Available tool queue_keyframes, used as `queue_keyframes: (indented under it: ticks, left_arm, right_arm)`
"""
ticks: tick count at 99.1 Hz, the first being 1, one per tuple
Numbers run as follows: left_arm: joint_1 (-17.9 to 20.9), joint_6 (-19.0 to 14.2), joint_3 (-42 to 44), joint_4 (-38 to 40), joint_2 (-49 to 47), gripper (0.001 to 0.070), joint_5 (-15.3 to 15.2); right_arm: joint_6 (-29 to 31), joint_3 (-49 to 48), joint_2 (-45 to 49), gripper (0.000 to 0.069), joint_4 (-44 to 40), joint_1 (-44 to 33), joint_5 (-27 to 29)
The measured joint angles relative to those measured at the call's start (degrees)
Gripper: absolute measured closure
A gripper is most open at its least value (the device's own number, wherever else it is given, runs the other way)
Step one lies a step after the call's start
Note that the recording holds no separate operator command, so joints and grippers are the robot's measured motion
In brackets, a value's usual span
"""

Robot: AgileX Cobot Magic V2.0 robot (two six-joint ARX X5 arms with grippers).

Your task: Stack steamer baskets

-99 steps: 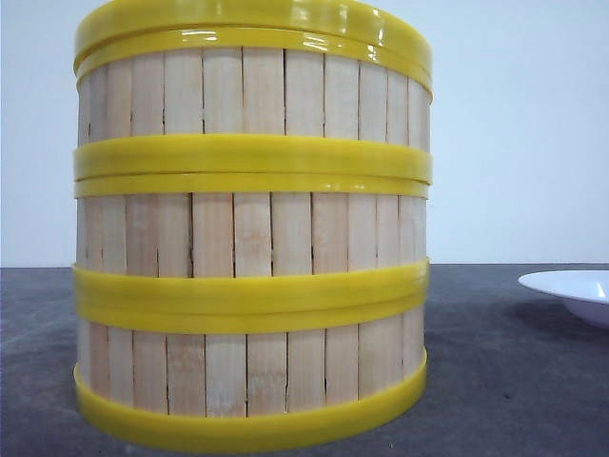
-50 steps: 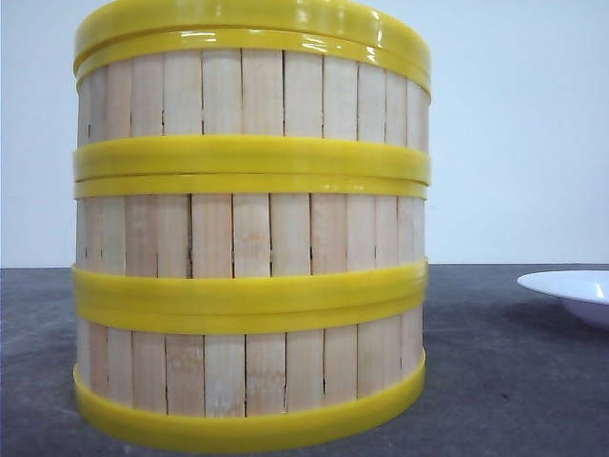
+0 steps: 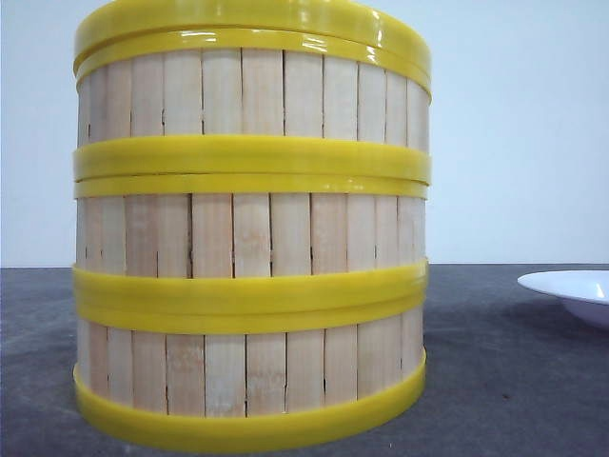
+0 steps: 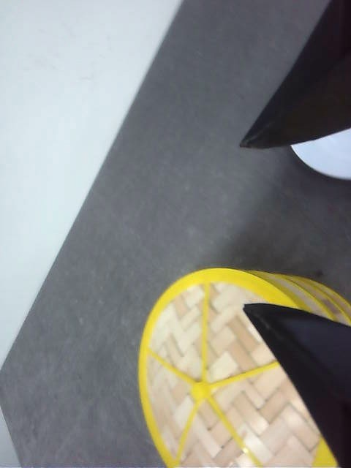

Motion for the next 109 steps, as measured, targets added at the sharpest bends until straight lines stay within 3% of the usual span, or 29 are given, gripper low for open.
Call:
queue_keyframes:
  ticks: [23,49,54,62,69,82,109]
  left_arm:
    - [0.02,0.31,-1.16,0.0,0.46,0.0513,0.0]
    - [0.02,0.31,-1.16,0.02,0.46,0.0515,0.0]
    - [0.02,0.33,-1.16,-0.02,0.46,0.0533,0.0]
    - [0.02,0.31,-1.16,-0.02,0.46,0.0637,0.0]
    - [0.02,0.31,-1.16,-0.02,0.46,0.0678,0.0]
    - [0.02,0.28,-1.16,-0.04,0.46,0.0689,0.0]
    - [0.0,0.28,-1.16,-0.02,0.46,0.0689,0.0]
  right_arm:
    - [5.09,-19.58,-9.29,0.0278,7.8,0.0,-0.02]
    - [6.84,-21.75,-9.84,0.0282,9.84,0.0,0.0]
    - [7.1,-21.75,-9.88,0.0331,10.4,-0.02,-0.02]
    - [7.08,-21.75,-9.9,0.0543,10.73,0.0,-0.02]
    - [7.08,-21.75,-9.9,0.0631,10.78,0.0,-0.04]
    - [7.1,-21.75,-9.9,0.067,10.75,0.0,-0.04]
    - [7.1,-21.75,-9.9,0.0676,10.78,0.0,-0.04]
